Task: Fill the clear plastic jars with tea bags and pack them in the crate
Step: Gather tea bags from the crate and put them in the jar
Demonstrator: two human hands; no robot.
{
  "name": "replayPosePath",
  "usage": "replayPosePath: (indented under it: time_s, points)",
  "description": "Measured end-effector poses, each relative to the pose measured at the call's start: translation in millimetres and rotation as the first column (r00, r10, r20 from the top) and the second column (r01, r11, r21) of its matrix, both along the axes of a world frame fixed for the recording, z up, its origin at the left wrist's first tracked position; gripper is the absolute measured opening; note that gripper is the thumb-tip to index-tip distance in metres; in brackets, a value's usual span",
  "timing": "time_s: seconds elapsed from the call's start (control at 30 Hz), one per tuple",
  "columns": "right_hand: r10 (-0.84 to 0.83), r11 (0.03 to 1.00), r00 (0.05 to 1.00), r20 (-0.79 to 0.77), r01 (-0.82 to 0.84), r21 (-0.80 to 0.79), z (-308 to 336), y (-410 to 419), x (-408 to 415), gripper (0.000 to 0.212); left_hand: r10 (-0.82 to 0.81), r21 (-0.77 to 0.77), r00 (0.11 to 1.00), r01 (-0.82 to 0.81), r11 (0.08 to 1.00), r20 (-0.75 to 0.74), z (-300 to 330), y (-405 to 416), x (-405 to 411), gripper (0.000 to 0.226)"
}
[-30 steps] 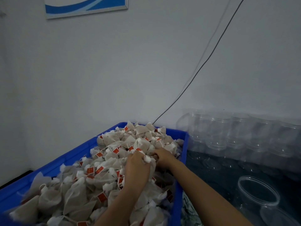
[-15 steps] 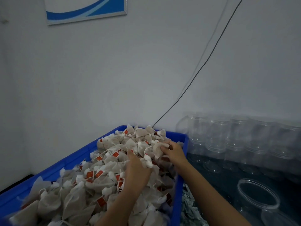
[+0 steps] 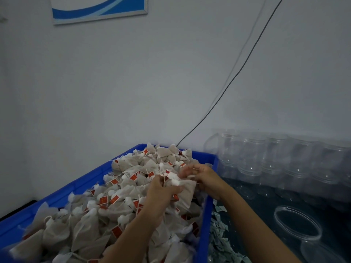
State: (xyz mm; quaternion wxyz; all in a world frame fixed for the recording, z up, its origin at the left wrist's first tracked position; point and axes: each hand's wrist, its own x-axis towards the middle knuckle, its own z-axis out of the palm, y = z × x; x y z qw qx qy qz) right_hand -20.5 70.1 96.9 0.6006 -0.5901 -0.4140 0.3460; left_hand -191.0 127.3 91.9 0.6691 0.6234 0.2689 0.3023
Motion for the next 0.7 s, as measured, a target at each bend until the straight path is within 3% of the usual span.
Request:
replayPosePath:
  time_s: [0.07, 0.1, 0.17, 0.23, 0.33, 0.43, 0.5, 0.6, 0.7]
  points:
    - [-0.338, 0.941, 0.94, 0.053, 0.336, 0.033, -0.9, 6.2, 11.3, 0.031, 0.032, 0.082, 0.996, -0.025, 0.996, -0.078, -2.1, -0.4, 0.0, 0.046]
    - [-0.495, 0.868, 0.853, 0.167, 0.495, 0.047, -3.8, 10.2, 18.5, 0.031, 0.041, 0.127, 0.992, -0.026, 0.992, -0.117, -3.1, -1.4, 0.7, 0.045]
    - [-0.58, 0.787, 0.703, 0.413, 0.615, 0.058, -13.5, 18.2, 29.1, 0.027, 0.075, 0.217, 0.98, -0.034, 0.976, -0.182, -4.6, -2.4, 3.1, 0.044]
    - [-0.478, 0.793, 0.639, 0.603, 0.61, -0.017, -26.6, 26.4, 37.5, 0.019, 0.106, 0.273, 0.97, -0.044, 0.961, -0.219, -6.5, -1.6, 5.9, 0.044]
    - [-0.232, 0.8, 0.554, 0.799, 0.576, -0.168, -32.8, 38.2, 41.5, 0.029, 0.127, 0.322, 0.956, -0.037, 0.946, -0.264, -8.5, -0.6, 7.2, 0.044]
    - [-0.087, 0.765, 0.438, 0.895, 0.605, -0.222, -30.4, 47.8, 37.2, 0.041, 0.123, 0.35, 0.95, -0.016, 0.937, -0.286, -10.6, -0.8, 7.2, 0.044]
    - [-0.011, 0.758, 0.375, 0.927, 0.608, -0.237, -32.6, 53.5, 34.2, 0.035, 0.126, 0.369, 0.948, -0.009, 0.929, -0.294, -11.3, -1.5, 7.6, 0.046]
    - [0.086, 0.774, 0.381, 0.921, 0.557, -0.302, -33.8, 58.5, 30.8, 0.018, 0.115, 0.358, 0.952, -0.006, 0.934, -0.284, -11.9, -0.4, 8.1, 0.049]
    - [0.056, 0.847, 0.484, 0.873, 0.44, -0.298, -30.1, 53.0, 28.5, 0.044, 0.116, 0.364, 0.953, -0.006, 0.931, -0.279, -12.2, -0.6, 8.0, 0.049]
